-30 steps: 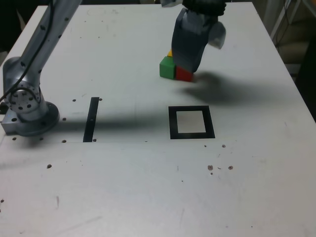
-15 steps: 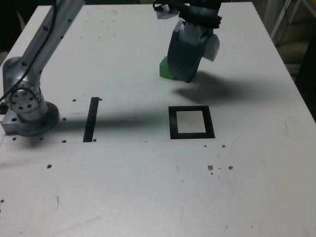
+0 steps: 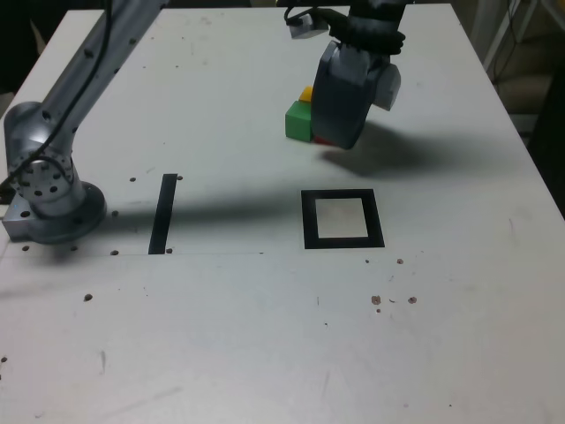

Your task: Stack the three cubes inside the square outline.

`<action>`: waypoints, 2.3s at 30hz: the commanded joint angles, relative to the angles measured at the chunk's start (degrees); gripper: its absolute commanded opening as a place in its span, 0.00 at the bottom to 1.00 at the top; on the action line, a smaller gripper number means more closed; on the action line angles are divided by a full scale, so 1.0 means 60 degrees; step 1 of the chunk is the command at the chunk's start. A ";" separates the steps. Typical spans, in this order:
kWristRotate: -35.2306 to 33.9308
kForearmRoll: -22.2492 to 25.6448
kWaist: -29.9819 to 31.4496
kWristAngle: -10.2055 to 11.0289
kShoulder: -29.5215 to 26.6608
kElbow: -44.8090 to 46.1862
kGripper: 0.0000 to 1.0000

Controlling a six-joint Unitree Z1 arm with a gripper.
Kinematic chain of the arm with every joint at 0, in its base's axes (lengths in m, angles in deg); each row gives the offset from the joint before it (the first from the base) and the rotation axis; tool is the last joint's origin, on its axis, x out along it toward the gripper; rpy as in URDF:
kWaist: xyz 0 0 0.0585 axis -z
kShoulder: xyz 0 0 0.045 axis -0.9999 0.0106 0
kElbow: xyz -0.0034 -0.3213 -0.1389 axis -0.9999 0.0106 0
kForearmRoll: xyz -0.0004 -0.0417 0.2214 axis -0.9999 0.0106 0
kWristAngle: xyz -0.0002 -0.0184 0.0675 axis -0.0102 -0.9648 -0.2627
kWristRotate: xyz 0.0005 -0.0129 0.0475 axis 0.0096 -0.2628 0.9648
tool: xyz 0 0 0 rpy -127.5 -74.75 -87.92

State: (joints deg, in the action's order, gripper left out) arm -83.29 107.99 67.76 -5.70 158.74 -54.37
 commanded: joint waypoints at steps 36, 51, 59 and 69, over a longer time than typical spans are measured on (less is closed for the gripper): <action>0.0348 0.0190 -0.0395 -0.0056 0.0338 -0.0287 0.37; 0.0720 0.0224 -0.0008 0.0144 -0.0038 -0.0113 0.37; 0.1176 0.0227 0.0628 0.0360 -0.0572 0.0291 0.37; 0.2865 0.0281 0.1733 0.0528 -0.1392 0.0883 0.37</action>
State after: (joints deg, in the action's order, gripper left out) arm -66.95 109.09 77.21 -2.65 151.52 -49.30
